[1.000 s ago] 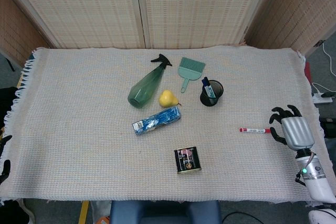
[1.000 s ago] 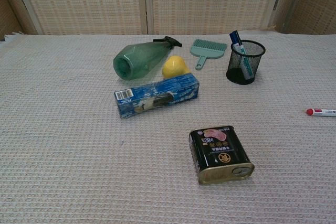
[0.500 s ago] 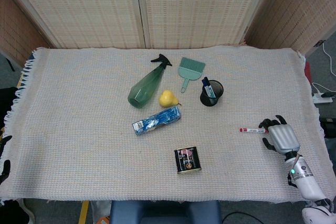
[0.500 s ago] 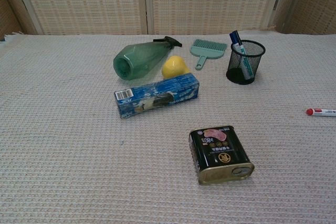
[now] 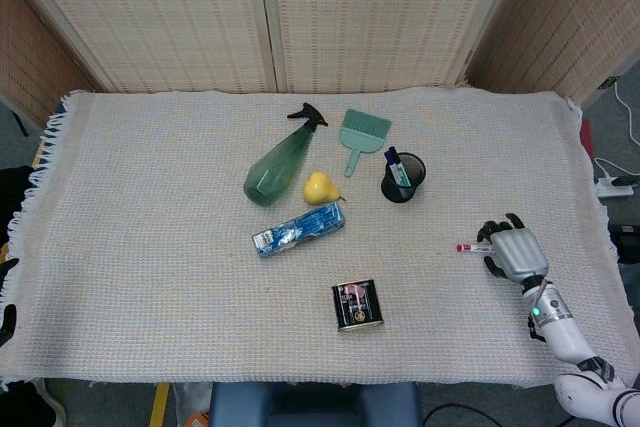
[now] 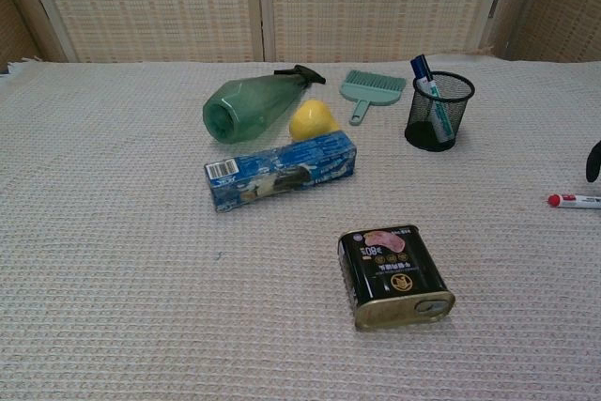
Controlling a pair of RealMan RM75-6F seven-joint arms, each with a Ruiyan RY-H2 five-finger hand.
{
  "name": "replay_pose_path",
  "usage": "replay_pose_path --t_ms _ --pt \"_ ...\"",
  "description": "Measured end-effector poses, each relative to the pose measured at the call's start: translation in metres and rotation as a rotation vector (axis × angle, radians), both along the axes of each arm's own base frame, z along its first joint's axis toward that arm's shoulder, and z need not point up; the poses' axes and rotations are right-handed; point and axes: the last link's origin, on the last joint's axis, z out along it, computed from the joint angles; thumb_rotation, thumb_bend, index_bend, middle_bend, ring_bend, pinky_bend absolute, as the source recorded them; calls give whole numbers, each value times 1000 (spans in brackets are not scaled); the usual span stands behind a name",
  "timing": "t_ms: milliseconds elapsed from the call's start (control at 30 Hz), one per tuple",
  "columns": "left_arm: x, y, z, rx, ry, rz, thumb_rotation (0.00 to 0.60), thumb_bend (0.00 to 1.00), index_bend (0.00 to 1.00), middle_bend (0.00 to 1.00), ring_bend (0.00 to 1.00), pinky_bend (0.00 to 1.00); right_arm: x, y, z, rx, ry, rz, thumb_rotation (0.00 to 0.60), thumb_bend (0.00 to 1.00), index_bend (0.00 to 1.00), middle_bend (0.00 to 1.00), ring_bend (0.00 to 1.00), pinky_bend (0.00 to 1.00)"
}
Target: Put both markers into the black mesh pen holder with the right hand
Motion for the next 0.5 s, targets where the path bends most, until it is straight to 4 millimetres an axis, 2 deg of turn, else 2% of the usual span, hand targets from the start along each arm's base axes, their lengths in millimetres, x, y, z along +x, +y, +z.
replay_pose_path --t_ms 267,500 --pt "-3 1 0 -1 0 10 600 511 151 15 0 268 2 -6 -1 7 -15 -31 600 331 323 264 256 113" --pt "-3 1 0 2 0 13 600 512 151 15 0 269 9 -14 -4 41 -43 -71 600 331 309 261 248 105"
